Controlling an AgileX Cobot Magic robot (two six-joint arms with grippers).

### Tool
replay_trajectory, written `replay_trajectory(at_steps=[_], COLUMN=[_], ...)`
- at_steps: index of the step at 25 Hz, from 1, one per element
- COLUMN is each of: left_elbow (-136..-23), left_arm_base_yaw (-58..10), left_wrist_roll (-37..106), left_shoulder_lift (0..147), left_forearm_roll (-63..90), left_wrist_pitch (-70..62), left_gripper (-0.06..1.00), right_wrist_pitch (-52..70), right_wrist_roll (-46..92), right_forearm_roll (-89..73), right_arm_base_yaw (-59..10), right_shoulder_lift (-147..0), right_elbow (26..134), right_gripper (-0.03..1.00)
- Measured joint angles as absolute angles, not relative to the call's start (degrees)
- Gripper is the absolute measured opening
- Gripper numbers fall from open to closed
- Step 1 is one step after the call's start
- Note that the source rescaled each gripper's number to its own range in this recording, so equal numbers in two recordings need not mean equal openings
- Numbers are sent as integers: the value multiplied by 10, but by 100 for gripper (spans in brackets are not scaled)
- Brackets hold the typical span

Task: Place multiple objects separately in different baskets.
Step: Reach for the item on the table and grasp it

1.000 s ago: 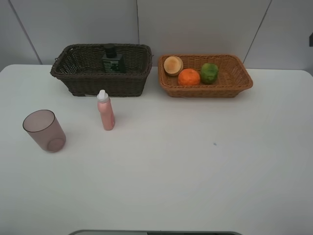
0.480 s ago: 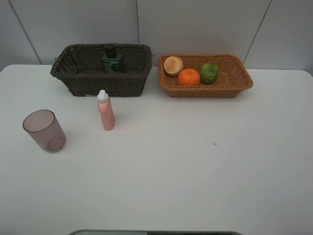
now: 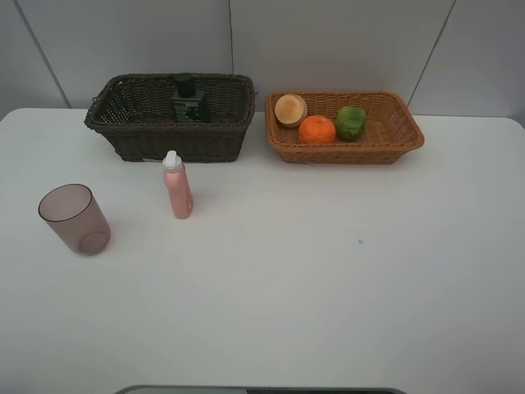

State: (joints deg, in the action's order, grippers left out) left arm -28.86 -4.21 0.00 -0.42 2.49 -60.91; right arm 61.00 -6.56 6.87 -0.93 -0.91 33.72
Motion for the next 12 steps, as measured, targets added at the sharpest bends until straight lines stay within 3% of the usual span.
replay_trajectory(at_steps=[12], left_elbow=[-289], left_arm_base_yaw=[-42], left_wrist_roll=[0], left_shoulder_lift=[-4], left_forearm_roll=[25], left_wrist_pitch=[-609], left_gripper=[91], right_wrist_pitch=[606], right_wrist_roll=[-9], right_forearm_roll=[40], right_arm_base_yaw=[-15], right_shoulder_lift=[2], right_elbow=[298], right_gripper=[85])
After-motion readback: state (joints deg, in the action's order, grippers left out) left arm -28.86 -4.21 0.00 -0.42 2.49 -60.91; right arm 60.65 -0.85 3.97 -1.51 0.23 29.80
